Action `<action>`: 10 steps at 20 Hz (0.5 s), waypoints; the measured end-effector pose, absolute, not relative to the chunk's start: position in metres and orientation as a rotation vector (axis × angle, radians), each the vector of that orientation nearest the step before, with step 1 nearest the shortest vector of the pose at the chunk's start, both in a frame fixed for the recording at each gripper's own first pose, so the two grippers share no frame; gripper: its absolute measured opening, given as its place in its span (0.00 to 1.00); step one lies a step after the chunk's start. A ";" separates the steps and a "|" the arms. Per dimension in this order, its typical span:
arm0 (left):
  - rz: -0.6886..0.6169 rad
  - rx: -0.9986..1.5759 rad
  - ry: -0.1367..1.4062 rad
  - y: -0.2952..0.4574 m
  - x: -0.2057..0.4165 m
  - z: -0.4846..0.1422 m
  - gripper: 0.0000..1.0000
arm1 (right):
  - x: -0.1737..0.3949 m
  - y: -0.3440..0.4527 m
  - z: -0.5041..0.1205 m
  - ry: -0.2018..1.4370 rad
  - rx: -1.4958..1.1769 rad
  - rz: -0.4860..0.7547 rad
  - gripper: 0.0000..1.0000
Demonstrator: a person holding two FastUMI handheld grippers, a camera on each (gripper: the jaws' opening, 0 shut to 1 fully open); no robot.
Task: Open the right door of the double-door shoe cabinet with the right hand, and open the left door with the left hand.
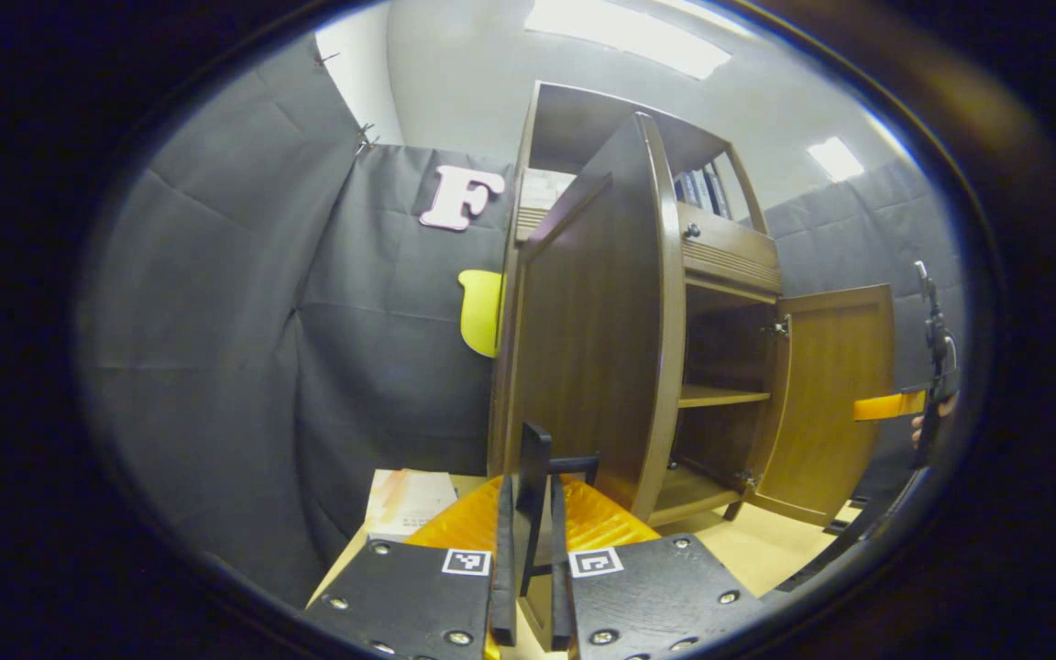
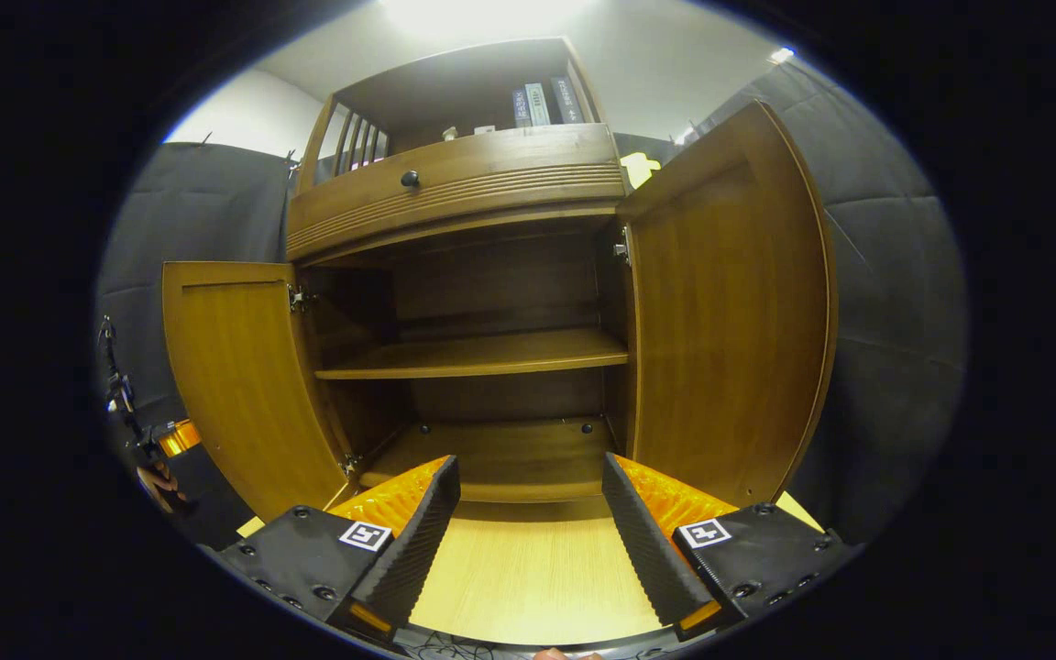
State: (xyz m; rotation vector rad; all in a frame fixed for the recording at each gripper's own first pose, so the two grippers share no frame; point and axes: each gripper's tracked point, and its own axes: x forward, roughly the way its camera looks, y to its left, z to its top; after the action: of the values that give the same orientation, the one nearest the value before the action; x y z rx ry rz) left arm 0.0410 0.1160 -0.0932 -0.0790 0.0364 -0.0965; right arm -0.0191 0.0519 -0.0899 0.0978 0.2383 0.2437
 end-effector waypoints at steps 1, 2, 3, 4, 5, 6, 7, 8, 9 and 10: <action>-0.090 -0.078 0.037 0.126 0.042 -0.095 0.16 | -0.018 0.054 -0.087 0.237 0.084 0.246 0.93; -0.086 -0.080 0.035 0.135 0.041 -0.095 0.16 | -0.017 0.055 -0.085 0.234 0.072 0.250 0.93; -0.085 -0.084 0.032 0.142 0.042 -0.094 0.17 | -0.016 0.055 -0.084 0.231 0.061 0.252 0.93; -0.082 -0.085 0.032 0.150 0.042 -0.094 0.17 | -0.015 0.055 -0.084 0.233 0.053 0.251 0.93; -0.080 -0.077 0.031 0.154 0.040 -0.092 0.16 | -0.014 0.053 -0.085 0.238 0.048 0.250 1.00; -0.086 -0.064 0.035 0.154 0.040 -0.092 0.17 | -0.013 0.052 -0.086 0.244 0.047 0.249 0.98; -0.090 -0.048 0.036 0.153 0.040 -0.091 0.17 | -0.012 0.051 -0.086 0.251 0.047 0.246 0.98; -0.088 -0.038 0.035 0.155 0.041 -0.091 0.17 | -0.011 0.049 -0.086 0.254 0.045 0.240 0.93; -0.084 -0.042 0.033 0.156 0.042 -0.090 0.18 | -0.008 0.050 -0.081 0.254 0.043 0.234 0.93; -0.081 -0.052 0.032 0.156 0.041 -0.091 0.15 | -0.006 0.050 -0.078 0.253 0.038 0.232 0.93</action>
State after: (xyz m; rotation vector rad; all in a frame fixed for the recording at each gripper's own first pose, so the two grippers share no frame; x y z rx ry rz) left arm 0.0410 0.1565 -0.0907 -0.0522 0.0323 -0.0814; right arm -0.0058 0.0502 -0.0785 0.0375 0.2530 0.2322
